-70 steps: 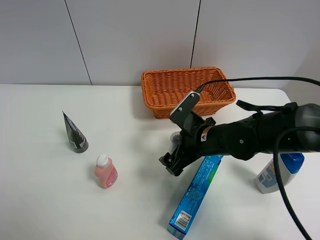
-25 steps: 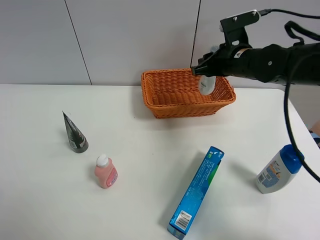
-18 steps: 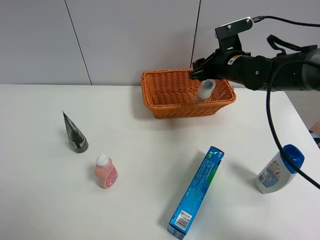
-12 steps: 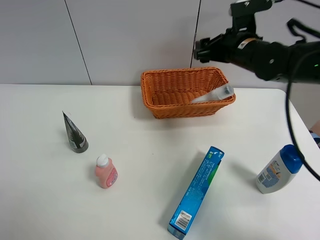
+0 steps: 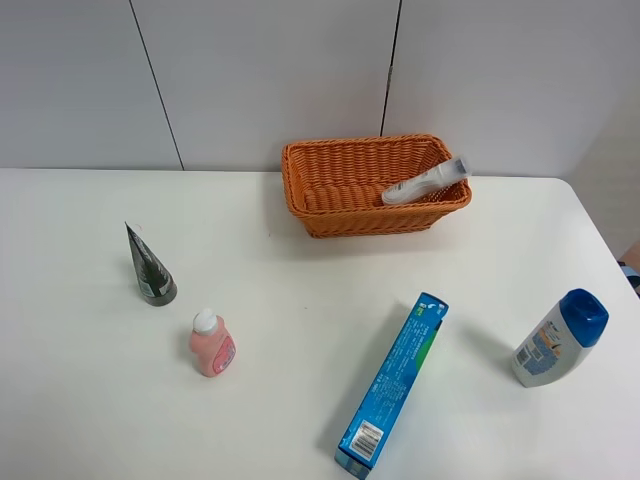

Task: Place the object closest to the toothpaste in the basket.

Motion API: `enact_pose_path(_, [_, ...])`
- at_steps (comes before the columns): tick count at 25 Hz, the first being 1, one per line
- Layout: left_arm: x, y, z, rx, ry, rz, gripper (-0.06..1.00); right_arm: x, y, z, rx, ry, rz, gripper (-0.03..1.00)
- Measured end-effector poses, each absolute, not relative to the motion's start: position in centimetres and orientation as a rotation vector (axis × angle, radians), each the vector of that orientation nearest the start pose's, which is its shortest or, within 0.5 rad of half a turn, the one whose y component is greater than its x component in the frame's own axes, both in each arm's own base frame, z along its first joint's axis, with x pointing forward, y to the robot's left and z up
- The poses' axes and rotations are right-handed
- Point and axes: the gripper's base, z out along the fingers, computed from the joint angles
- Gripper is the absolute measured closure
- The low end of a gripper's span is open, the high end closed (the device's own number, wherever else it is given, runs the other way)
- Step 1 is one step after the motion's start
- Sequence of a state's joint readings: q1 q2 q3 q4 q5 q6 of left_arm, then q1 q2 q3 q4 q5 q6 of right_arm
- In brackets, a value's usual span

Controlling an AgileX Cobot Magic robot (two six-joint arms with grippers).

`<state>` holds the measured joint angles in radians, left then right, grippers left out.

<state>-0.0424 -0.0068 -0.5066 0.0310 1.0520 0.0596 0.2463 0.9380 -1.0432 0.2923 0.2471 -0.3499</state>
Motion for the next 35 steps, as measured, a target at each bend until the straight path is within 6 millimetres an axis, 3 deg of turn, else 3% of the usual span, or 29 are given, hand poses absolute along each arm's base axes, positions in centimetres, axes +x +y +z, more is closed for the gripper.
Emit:
enact_pose_path(7, [-0.6, 0.3, 28.0, 0.102, 2.020, 0.048, -0.05, 9.4, 0.9, 45.0, -0.101, 1.676, 0.061, 0.22])
enact_pose_path(11, [-0.6, 0.3, 28.0, 0.102, 2.020, 0.048, -0.05, 4.6, -0.1, 43.6, -0.006, 1.806, -0.051, 0.22])
enact_pose_path(14, [-0.6, 0.3, 28.0, 0.102, 2.020, 0.048, -0.05, 1.7, -0.5, 41.1, 0.036, 1.866, -0.086, 0.22])
enact_pose_path(18, [-0.6, 0.3, 28.0, 0.102, 2.020, 0.048, -0.05, 0.0, -0.5, 35.5, 0.095, 1.948, -0.053, 0.22])
enact_pose_path(24, [-0.6, 0.3, 28.0, 0.102, 2.020, 0.048, -0.05, -0.5, -0.6, 28.5, 0.133, 2.039, -0.052, 0.22])
enact_pose_path(35, [-0.6, 0.3, 28.0, 0.102, 2.020, 0.048, -0.05, -0.7, -0.6, 27.8, 0.129, 2.037, -0.054, 0.22])
